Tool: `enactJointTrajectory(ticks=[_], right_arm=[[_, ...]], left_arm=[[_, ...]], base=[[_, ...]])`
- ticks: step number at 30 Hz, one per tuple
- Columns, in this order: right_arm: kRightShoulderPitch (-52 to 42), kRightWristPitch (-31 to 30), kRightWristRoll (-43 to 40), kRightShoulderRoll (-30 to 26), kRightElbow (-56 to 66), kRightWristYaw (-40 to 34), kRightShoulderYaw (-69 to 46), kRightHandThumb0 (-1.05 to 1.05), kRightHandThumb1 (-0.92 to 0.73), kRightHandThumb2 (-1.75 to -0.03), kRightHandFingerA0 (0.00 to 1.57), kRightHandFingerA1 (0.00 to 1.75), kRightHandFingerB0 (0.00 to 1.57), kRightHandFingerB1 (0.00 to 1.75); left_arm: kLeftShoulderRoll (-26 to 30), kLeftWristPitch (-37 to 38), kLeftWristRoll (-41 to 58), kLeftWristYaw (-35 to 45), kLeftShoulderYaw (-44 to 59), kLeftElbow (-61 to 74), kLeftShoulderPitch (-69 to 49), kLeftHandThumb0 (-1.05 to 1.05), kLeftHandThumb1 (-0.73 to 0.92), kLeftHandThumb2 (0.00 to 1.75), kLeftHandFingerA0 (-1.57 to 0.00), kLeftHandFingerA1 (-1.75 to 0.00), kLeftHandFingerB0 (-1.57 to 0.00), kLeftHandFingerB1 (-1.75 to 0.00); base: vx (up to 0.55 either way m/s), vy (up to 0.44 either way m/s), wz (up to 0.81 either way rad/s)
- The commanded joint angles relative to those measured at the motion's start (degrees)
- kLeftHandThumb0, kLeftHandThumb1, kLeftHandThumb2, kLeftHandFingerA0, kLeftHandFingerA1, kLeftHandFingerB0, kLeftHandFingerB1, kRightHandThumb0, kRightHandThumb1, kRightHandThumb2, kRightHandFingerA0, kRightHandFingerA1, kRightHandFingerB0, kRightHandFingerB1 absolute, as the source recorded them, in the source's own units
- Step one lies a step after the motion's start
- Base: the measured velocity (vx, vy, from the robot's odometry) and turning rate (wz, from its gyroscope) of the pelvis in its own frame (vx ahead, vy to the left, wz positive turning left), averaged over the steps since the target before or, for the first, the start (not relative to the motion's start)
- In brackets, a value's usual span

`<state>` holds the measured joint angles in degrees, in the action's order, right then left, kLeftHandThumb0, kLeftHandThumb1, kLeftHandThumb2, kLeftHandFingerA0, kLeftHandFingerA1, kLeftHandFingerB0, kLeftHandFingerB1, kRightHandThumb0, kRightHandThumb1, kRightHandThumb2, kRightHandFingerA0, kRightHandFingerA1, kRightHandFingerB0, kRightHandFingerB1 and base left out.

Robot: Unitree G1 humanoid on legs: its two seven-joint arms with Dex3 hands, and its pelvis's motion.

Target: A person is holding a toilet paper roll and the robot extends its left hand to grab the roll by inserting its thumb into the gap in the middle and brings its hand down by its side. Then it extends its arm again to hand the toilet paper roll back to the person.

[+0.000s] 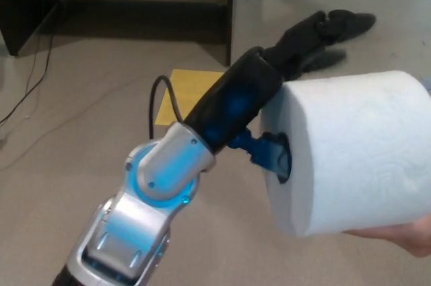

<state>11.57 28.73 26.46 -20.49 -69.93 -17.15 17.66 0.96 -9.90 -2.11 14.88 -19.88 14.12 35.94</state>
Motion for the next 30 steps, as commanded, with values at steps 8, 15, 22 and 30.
enactJointTrajectory(ticks=[8,15,22,30], right_arm=[[0.57,-0.29,-0.06,-0.24,-0.7,0.85,-0.31,-0.49,-0.59,-0.87,0.6,0.62,0.35,0.5],[0.77,-0.32,-0.23,-0.03,-0.47,1.41,-0.4,-0.48,-0.59,-0.89,0.63,0.64,0.41,0.52],[1.09,-0.94,0.17,0.05,-0.52,1.58,-0.08,-0.49,-0.6,-0.89,0.62,0.62,0.4,0.52],[1.19,-1.21,0.2,-0.1,-0.97,2.13,-0.07,-0.49,-0.6,-0.89,0.61,0.62,0.4,0.52]], left_arm=[[-1.79,6.9,-5.76,-5.08,0.24,-2.4,-2.18,-0.08,0.75,0.8,-0.91,-1.32,-0.83,-1.16],[-1.15,11.58,-5.02,-5.28,2.54,-4.17,-3.11,-0.05,0.67,0.91,-1.0,-1.24,-0.8,-1.19],[0.39,12.68,-0.05,-3.85,9.62,-2.68,-5.12,-0.03,0.7,0.92,-1.01,-1.33,-0.83,-1.11],[9.66,6.98,6.48,-1.06,27.09,2.54,-12.04,-0.03,0.81,0.74,-1.03,-1.32,-0.83,-1.12]], base=[[0.0,0.0,0.0],[0.0,0.0,0.0],[0.0,0.0,0.0],[0.0,0.0,0.0]])
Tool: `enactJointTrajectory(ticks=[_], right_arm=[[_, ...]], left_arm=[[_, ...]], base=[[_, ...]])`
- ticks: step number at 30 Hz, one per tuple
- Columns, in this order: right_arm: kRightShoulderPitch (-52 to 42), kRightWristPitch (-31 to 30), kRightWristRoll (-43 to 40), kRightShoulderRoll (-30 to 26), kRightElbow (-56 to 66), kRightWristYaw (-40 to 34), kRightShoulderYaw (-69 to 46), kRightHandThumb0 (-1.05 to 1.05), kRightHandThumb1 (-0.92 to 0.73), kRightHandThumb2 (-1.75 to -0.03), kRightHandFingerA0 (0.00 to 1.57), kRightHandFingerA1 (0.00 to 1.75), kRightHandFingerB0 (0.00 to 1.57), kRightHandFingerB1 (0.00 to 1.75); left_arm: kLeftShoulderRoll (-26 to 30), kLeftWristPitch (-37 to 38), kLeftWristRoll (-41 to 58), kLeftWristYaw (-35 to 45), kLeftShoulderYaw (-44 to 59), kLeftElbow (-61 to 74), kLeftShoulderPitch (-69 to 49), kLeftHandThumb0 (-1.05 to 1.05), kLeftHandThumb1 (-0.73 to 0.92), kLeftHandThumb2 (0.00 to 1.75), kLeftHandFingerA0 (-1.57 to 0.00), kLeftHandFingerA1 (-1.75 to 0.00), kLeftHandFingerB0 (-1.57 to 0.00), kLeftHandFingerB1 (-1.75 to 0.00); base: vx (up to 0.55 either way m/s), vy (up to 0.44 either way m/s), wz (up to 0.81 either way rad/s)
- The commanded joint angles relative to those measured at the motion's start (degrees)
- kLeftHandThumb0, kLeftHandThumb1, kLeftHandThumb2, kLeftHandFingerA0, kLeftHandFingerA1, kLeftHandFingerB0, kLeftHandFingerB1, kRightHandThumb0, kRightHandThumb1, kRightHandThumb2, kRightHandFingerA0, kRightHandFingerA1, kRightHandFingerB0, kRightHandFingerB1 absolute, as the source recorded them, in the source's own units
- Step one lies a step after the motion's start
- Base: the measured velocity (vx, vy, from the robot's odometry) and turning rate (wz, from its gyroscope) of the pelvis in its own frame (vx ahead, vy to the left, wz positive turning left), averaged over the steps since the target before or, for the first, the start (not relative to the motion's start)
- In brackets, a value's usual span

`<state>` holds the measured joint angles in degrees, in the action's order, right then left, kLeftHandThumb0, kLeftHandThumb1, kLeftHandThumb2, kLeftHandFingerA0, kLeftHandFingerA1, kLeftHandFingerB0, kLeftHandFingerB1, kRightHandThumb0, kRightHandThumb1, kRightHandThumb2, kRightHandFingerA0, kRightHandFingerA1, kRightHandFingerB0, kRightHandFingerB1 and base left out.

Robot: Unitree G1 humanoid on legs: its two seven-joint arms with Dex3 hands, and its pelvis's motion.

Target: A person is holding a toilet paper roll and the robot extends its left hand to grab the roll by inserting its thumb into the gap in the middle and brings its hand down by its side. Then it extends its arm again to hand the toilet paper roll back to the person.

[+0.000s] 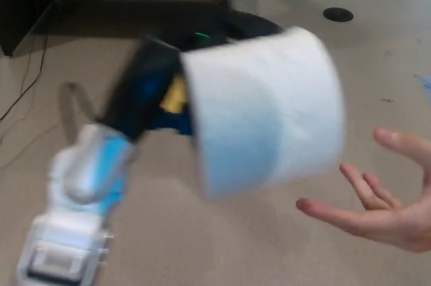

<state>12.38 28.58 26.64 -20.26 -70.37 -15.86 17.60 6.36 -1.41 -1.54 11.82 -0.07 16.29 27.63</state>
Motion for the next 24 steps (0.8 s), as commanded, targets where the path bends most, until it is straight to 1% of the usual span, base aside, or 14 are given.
enactJointTrajectory(ticks=[1,2,6,8,9,10,14,15,16,17,18,20,21,24], right_arm=[[0.28,-1.03,0.12,-0.31,-0.57,0.76,0.08,-0.49,-0.6,-0.89,0.61,0.62,0.4,0.52],[0.3,-1.09,0.15,-0.29,-0.56,0.73,0.1,-0.49,-0.6,-0.89,0.61,0.62,0.4,0.52],[0.37,-1.51,0.49,-0.35,-0.42,0.38,0.34,-0.49,-0.6,-0.89,0.6,0.62,0.41,0.52],[0.59,-2.02,0.47,-0.19,-0.44,0.46,0.33,-0.49,-0.59,-0.9,0.59,0.62,0.4,0.52],[0.66,-2.33,0.43,-0.16,-0.45,0.71,0.34,-0.49,-0.6,-0.9,0.58,0.61,0.39,0.52],[0.59,-2.2,0.33,-0.17,-0.38,0.74,0.28,-0.49,-0.59,-0.9,0.59,0.62,0.4,0.52],[0.88,-1.91,0.21,-0.09,-0.47,0.78,0.2,-0.49,-0.6,-0.9,0.59,0.62,0.4,0.52],[0.8,-2.24,0.48,-0.02,-0.47,0.6,0.43,-0.49,-0.6,-0.91,0.58,0.61,0.4,0.52],[0.86,-2.2,0.38,-0.05,-0.44,0.74,0.38,-0.49,-0.6,-0.91,0.58,0.62,0.4,0.52],[0.87,-2.12,0.3,-0.1,-0.42,0.91,0.34,-0.45,-0.73,-0.62,0.65,0.49,0.46,0.38],[0.89,-2.1,0.28,-0.11,-0.43,0.99,0.34,-0.45,-0.73,-0.62,0.65,0.49,0.46,0.38],[1.23,-2.3,0.45,-0.18,-0.38,0.94,0.45,-0.45,-0.73,-0.62,0.64,0.49,0.46,0.38],[1.29,-2.54,0.58,-0.21,-0.3,0.86,0.56,-0.45,-0.73,-0.63,0.64,0.49,0.46,0.38],[1.5,-2.66,0.41,-0.16,-0.4,1.02,0.48,-0.45,-0.73,-0.63,0.64,0.51,0.47,0.39]], left_arm=[[5.02,-1.81,7.26,2.61,8.91,0.12,-4.73,-0.03,0.81,0.74,-1.03,-1.32,-0.83,-1.12],[5.54,-1.33,7.74,2.98,9.61,-0.33,-5.08,-0.09,0.84,0.7,-1.02,-1.34,-0.81,-1.16],[9.2,1.85,10.83,5.35,16.22,-4.52,-9.94,-0.04,0.81,0.74,-1.01,-1.32,-0.82,-1.13],[10.14,2.28,12.45,6.31,19.2,-5.79,-13.89,-0.08,0.86,0.66,-0.98,-1.35,-0.82,-1.17],[10.52,2.89,12.19,6.45,20.16,-6.33,-16.04,-0.09,0.84,0.69,-1.0,-1.33,-0.82,-1.17],[10.59,4.34,12.64,7.15,20.98,-7.32,-17.75,-0.06,0.84,0.71,-1.03,-1.32,-0.81,-1.15],[10.8,11.07,11.97,8.12,23.8,-14.6,-24.4,-0.12,0.84,0.66,-1.03,-1.31,-0.81,-1.2],[10.68,12.53,12.14,8.64,24.78,-16.98,-26.83,-0.08,0.8,0.73,-1.05,-1.3,-0.83,-1.16],[10.69,15.9,10.85,8.2,25.34,-21.15,-28.87,-0.05,0.79,0.72,-1.03,-1.35,-0.82,-1.18],[10.45,18.8,9.95,7.91,25.92,-25.58,-31.07,-0.01,0.76,0.81,-1.01,-1.4,-0.81,-1.2],[10.24,20.48,9.76,7.87,26.23,-28.09,-32.32,0.01,0.72,0.89,-1.0,-1.43,-0.81,-1.21],[9.84,22.56,8.9,6.75,26.41,-31.99,-34.55,-0.02,0.71,0.9,-1.0,-1.44,-0.81,-1.23],[9.19,24.11,8.58,6.1,26.54,-34.75,-36.38,0.0,0.65,1.0,-1.02,-1.44,-0.83,-1.23],[9.42,26.18,6.91,4.6,25.95,-39.63,-39.03,-0.1,0.68,0.94,-0.97,-1.49,-0.79,-1.3]], base=[[0.0,0.0,0.0],[0.0,0.0,0.0],[0.0,0.0,0.0],[0.0,0.0,0.0],[0.0,0.0,0.0],[0.0,0.0,0.0],[0.0,0.0,0.0],[0.0,0.0,0.0],[0.0,0.0,0.0],[0.0,0.0,0.0],[0.0,0.0,0.0],[0.0,0.0,0.0],[0.0,0.0,0.0],[0.0,0.0,0.0]])
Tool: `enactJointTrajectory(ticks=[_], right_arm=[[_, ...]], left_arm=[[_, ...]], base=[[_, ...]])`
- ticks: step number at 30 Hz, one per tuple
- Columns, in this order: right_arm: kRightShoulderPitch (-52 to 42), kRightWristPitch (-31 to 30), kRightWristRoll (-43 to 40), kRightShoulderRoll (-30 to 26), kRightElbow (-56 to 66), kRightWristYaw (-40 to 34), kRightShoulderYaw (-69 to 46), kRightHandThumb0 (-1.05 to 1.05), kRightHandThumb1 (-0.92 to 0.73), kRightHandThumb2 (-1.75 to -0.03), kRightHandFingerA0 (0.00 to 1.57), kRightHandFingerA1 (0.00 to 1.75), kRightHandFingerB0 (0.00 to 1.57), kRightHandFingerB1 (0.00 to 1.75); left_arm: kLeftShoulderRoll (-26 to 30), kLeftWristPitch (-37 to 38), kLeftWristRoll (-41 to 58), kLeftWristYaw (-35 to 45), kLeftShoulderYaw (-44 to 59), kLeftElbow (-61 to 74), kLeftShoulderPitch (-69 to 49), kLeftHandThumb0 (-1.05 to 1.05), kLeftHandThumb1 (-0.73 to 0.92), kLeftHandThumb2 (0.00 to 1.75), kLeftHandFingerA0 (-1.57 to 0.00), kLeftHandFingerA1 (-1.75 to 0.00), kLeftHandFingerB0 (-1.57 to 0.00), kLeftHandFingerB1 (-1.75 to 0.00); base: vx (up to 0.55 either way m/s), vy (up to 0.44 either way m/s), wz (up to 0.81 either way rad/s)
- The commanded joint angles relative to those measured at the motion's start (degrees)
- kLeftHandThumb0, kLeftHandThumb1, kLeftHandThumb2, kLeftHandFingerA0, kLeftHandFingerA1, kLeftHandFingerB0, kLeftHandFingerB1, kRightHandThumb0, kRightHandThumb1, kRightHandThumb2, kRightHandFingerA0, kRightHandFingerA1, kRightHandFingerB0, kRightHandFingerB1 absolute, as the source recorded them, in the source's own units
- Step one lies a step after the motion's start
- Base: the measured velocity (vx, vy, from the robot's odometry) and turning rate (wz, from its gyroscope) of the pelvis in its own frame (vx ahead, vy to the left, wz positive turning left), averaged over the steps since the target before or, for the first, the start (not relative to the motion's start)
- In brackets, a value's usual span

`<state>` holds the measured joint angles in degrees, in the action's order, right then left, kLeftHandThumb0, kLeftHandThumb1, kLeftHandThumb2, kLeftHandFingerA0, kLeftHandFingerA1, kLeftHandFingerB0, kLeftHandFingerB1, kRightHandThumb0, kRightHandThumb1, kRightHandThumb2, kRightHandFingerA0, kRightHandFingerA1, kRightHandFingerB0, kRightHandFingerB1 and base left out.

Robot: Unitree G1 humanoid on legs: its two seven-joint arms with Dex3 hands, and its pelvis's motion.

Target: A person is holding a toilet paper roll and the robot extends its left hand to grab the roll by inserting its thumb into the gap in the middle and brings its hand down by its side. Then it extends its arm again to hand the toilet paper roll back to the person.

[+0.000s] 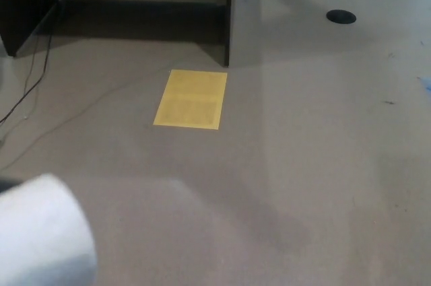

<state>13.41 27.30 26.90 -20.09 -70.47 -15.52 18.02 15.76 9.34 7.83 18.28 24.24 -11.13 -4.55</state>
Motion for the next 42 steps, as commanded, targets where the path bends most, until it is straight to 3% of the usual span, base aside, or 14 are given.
enactJointTrajectory(ticks=[1,5,6,11,12,14,15,20,24,30,32,35,36,42], right_arm=[[0.3,-0.9,-0.2,-0.41,-0.34,0.97,-0.19,-0.49,-0.6,-0.9,0.6,0.63,0.43,0.53],[-0.31,-0.18,-0.06,-0.66,-0.37,0.57,-0.09,-0.48,-0.59,-0.91,0.59,0.63,0.42,0.54],[-0.26,-0.65,-0.09,-0.55,-0.39,0.99,-0.05,-0.44,-0.74,-0.63,0.63,0.47,0.46,0.39],[0.09,-1.36,0.43,-0.44,-0.33,0.27,0.34,-0.45,-0.73,-0.63,0.64,0.49,0.47,0.38],[0.02,-1.2,0.24,-0.53,-0.28,0.47,0.22,-0.48,-0.6,-0.91,0.58,0.62,0.41,0.53],[-0.34,-0.74,-0.06,-0.63,-0.35,0.89,0.03,-0.48,-0.6,-0.91,0.58,0.63,0.41,0.53],[-0.43,-0.44,-0.61,-0.57,-0.33,1.47,-0.38,-0.44,-0.73,-0.62,0.63,0.51,0.47,0.39],[-0.19,-1.45,0.64,-0.79,-0.01,0.61,0.6,-0.44,-0.73,-0.62,0.65,0.5,0.48,0.39],[0.03,-1.41,0.73,-0.83,-0.11,0.27,0.84,-0.45,-0.73,-0.63,0.63,0.49,0.47,0.39],[-0.14,-1.41,0.51,-0.71,-0.21,0.38,1.1,-0.46,-0.74,-0.62,0.63,0.48,0.48,0.39],[-0.24,-1.47,0.59,-0.65,-0.24,0.08,1.2,-0.45,-0.74,-0.63,0.63,0.47,0.47,0.39],[-0.25,-1.49,0.61,-0.85,-0.11,0.01,1.28,-0.45,-0.74,-0.63,0.63,0.48,0.47,0.39],[-0.17,-1.67,0.47,-0.84,-0.1,0.27,1.18,-0.46,-0.74,-0.63,0.63,0.48,0.47,0.38],[0.38,-1.62,0.01,-0.19,-0.17,0.72,0.91,-0.45,-0.74,-0.63,0.63,0.48,0.48,0.39]], left_arm=[[0.32,15.8,-4.24,-3.76,1.16,-15.27,-8.38,-0.12,0.74,0.81,-0.94,-1.5,-0.78,-1.28],[1.19,22.24,-6.64,-5.95,-0.23,-24.22,-9.35,-0.05,0.74,0.83,-0.95,-1.47,-0.8,-1.21],[1.94,21.98,-9.03,-8.15,-1.76,-26.65,-9.95,-0.1,0.76,0.78,-0.94,-1.44,-0.8,-1.18],[2.68,19.74,-10.59,-11.12,-4.04,-30.08,-8.93,-0.1,0.78,0.74,-0.89,-1.39,-0.79,-1.15],[3.02,21.12,-10.8,-11.15,-4.63,-31.0,-8.52,-0.12,0.76,0.77,-0.92,-1.37,-0.8,-1.16],[3.55,25.78,-10.52,-10.24,-5.28,-34.45,-8.12,-0.08,0.74,0.82,-0.94,-1.36,-0.8,-1.16],[3.2,26.2,-9.75,-10.27,-5.05,-35.09,-7.76,-0.08,0.72,0.82,-0.96,-1.35,-0.83,-1.16],[3.38,25.83,-9.76,-11.59,-5.59,-35.98,-7.17,-0.09,0.78,0.73,-0.93,-1.36,-0.81,-1.17],[3.26,26.73,-8.42,-10.93,-5.87,-34.56,-5.97,-0.13,0.75,0.77,-0.95,-1.4,-0.8,-1.15],[2.02,21.09,-1.96,-5.92,-6.34,-17.19,-0.01,-0.1,0.66,0.98,-0.99,-1.41,-0.83,-1.2],[1.62,14.03,-1.03,-6.15,-7.77,-7.88,3.3,-0.11,0.67,0.93,-1.01,-1.37,-0.84,-1.18],[0.93,9.06,-2.08,-6.36,-11.0,-0.12,7.98,0.0,0.68,0.91,-1.01,-1.34,-0.83,-1.19],[0.69,8.39,-4.51,-6.86,-12.76,1.56,9.78,0.04,0.73,0.79,-0.99,-1.3,-0.83,-1.11],[-2.67,0.22,-8.24,-7.3,-21.16,9.79,17.2,0.06,0.76,0.76,-1.0,-1.23,-0.83,-1.12]], base=[[0.0,0.0,0.0],[0.0,0.0,0.0],[0.0,0.0,0.0],[0.0,0.0,0.0],[0.0,0.0,0.0],[0.0,0.0,0.0],[0.0,0.0,0.0],[0.0,0.0,0.0],[0.0,0.0,0.0],[0.0,0.0,0.01],[0.0,0.0,0.0],[0.0,0.0,0.0],[0.0,0.0,0.0],[0.0,0.0,0.0]])
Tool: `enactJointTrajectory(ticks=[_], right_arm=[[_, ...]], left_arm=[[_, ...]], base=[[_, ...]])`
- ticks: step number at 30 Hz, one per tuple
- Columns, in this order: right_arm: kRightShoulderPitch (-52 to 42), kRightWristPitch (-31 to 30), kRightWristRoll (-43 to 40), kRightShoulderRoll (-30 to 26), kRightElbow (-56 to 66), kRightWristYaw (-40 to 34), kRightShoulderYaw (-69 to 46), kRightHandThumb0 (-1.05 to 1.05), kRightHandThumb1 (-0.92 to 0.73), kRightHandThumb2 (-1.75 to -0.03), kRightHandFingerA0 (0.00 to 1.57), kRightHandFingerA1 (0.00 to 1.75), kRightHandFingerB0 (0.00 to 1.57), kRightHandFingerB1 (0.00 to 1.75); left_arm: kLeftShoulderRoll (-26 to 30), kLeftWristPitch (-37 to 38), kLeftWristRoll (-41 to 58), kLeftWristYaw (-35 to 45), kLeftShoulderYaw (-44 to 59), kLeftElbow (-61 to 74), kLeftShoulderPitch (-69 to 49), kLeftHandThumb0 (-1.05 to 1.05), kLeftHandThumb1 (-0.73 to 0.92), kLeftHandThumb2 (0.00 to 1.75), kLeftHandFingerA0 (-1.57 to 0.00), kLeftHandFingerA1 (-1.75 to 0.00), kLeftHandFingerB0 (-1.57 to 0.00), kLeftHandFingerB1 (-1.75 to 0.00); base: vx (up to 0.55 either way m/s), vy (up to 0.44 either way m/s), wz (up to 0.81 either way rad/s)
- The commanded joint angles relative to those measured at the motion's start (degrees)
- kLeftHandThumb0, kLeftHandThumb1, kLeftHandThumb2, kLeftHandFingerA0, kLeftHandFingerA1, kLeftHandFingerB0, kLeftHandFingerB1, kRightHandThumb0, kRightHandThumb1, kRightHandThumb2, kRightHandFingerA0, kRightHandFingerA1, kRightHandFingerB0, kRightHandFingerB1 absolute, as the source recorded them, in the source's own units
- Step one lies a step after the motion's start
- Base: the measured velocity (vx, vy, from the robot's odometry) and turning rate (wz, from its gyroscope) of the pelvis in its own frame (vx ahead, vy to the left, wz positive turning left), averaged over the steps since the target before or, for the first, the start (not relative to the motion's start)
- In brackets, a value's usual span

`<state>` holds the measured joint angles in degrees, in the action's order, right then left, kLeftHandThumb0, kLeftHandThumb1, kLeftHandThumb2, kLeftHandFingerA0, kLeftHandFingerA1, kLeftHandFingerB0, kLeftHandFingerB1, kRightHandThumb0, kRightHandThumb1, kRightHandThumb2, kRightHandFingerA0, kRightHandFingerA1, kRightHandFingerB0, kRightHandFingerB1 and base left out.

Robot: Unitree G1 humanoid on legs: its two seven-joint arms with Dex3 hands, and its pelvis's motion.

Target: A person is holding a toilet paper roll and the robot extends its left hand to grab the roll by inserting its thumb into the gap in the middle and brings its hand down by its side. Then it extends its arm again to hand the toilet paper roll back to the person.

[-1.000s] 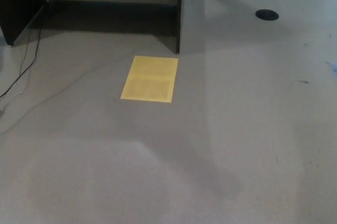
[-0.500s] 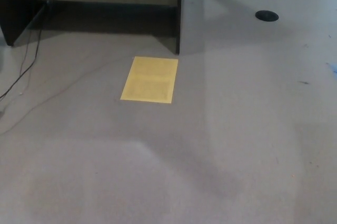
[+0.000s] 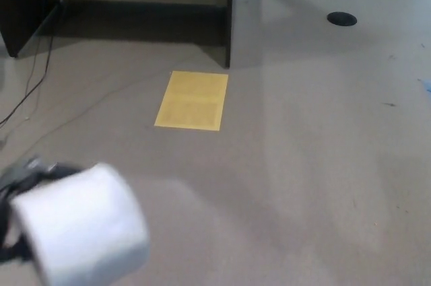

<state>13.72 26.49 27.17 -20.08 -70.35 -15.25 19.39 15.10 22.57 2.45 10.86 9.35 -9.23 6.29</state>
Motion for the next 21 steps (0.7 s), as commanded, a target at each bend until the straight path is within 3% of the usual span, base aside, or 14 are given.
enactJointTrajectory(ticks=[1,4,6,8,10,12,21], right_arm=[[-0.03,-0.69,-0.12,-0.19,-0.08,-0.05,-0.37,-0.46,-0.74,-0.63,0.64,0.49,0.48,0.39],[0.09,-0.87,0.01,0.25,0.12,-0.17,-0.22,-0.45,-0.73,-0.63,0.64,0.49,0.47,0.39],[0.59,-0.64,-0.43,0.59,-0.02,0.32,-0.55,-0.44,-0.73,-0.62,0.64,0.48,0.47,0.4],[0.36,-0.16,-0.97,0.58,-0.02,0.86,-0.97,-0.45,-0.73,-0.63,0.64,0.48,0.47,0.4],[0.19,0.24,-1.05,0.62,-0.05,1.0,-1.04,-0.44,-0.74,-0.63,0.63,0.49,0.46,0.4],[-0.08,0.11,-0.43,0.64,0.02,0.22,-0.58,-0.44,-0.74,-0.63,0.62,0.47,0.46,0.4],[2.19,-0.42,-0.55,0.76,-0.21,1.01,-1.1,-0.45,-0.73,-0.63,0.63,0.48,0.47,0.4]], left_arm=[[-4.09,-13.71,-5.24,-0.04,-9.78,8.03,10.3,0.08,0.74,0.76,-1.01,-1.19,-0.85,-1.04],[-6.06,-15.4,-7.85,0.19,-14.23,9.17,14.74,0.06,0.74,0.76,-1.03,-1.2,-0.85,-1.05],[-9.51,-15.97,-7.52,0.6,-17.57,7.01,20.22,0.05,0.79,0.73,-0.92,-1.37,-0.8,-1.08],[-11.74,-18.09,-9.24,-0.52,-20.04,6.72,23.13,0.0,0.79,0.7,-0.93,-1.37,-0.82,-1.11],[-13.57,-18.39,-11.44,-1.45,-22.29,4.55,26.68,-0.05,0.7,0.78,-1.03,-1.26,-0.86,-1.07],[-14.81,-19.3,-12.31,-1.96,-23.63,3.87,28.49,-0.06,0.68,0.81,-1.02,-1.26,-0.87,-1.09],[-22.11,-21.28,-14.8,-3.48,-27.73,-0.22,38.84,-0.13,0.66,0.86,-1.02,-1.37,-0.84,-1.16]], base=[[0.0,0.0,0.0],[0.0,0.0,0.0],[0.0,0.0,0.0],[0.0,0.0,0.0],[0.0,0.0,0.0],[0.0,0.0,0.0],[0.0,0.0,0.0]])
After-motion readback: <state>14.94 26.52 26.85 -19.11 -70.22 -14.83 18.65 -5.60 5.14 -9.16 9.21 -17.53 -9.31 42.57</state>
